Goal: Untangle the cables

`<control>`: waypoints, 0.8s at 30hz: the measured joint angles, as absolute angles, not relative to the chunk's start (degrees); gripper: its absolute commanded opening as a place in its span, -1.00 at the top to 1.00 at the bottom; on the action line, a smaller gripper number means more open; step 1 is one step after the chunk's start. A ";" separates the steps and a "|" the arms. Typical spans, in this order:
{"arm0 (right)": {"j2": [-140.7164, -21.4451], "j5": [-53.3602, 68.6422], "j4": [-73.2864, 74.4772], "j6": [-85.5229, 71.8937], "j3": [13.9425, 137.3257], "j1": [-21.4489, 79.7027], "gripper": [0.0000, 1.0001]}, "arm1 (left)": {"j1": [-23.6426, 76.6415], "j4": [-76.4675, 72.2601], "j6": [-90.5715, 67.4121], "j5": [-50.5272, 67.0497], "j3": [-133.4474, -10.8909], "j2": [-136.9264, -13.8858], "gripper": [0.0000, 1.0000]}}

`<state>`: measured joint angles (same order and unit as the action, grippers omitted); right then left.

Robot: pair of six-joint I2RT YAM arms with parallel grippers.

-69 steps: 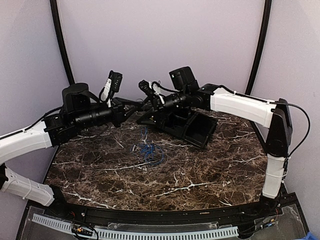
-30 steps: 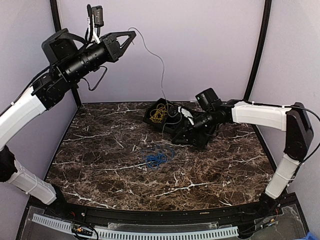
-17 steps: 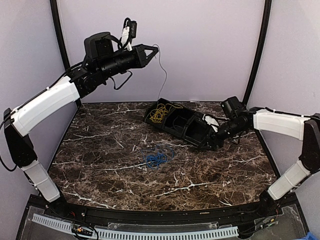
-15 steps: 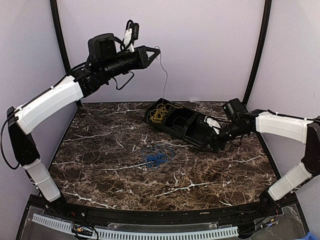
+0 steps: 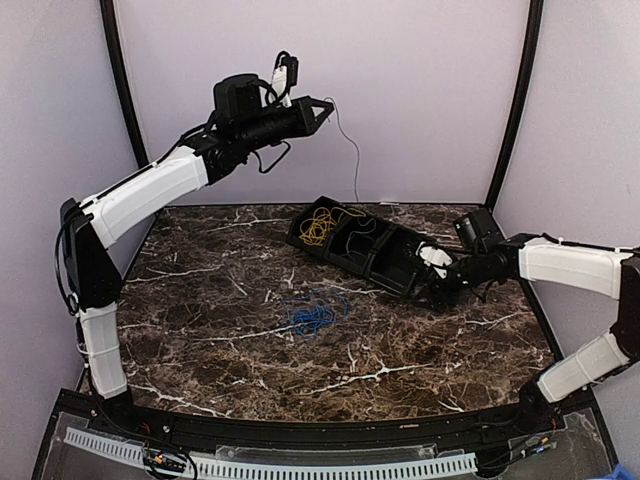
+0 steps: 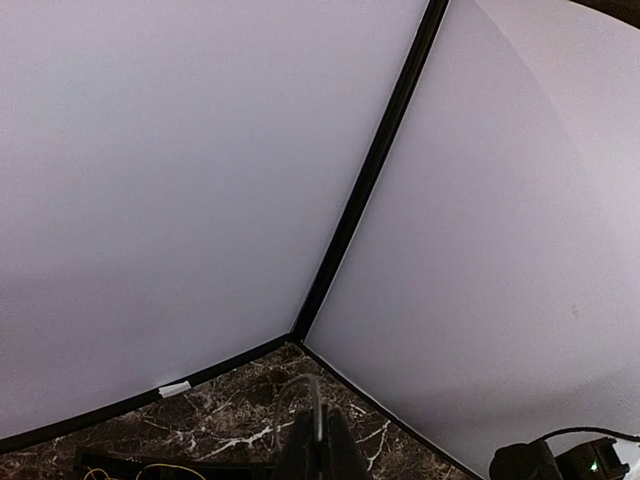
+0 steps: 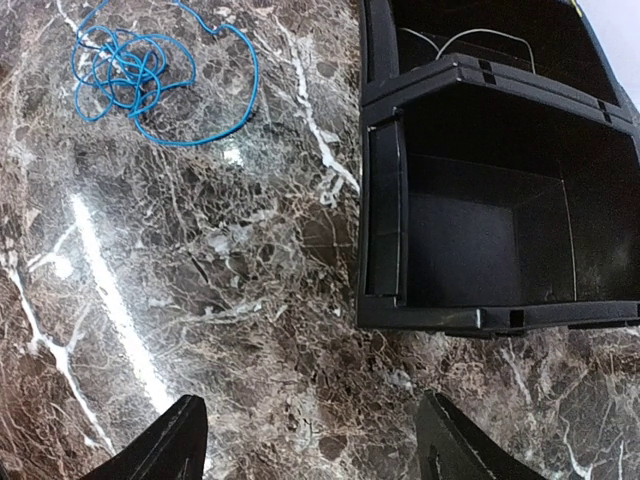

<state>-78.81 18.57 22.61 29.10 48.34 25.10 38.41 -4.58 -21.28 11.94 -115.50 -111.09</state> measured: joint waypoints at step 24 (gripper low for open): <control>-75.96 15.16 21.34 30.85 47.18 25.04 -0.50 | 34.22 -12.86 -27.16 13.91 -116.77 -128.11 1.00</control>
<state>-75.96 15.16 21.34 30.85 47.18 25.04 34.22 -12.86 -27.16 13.91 -116.77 -128.11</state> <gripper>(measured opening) 0.749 0.022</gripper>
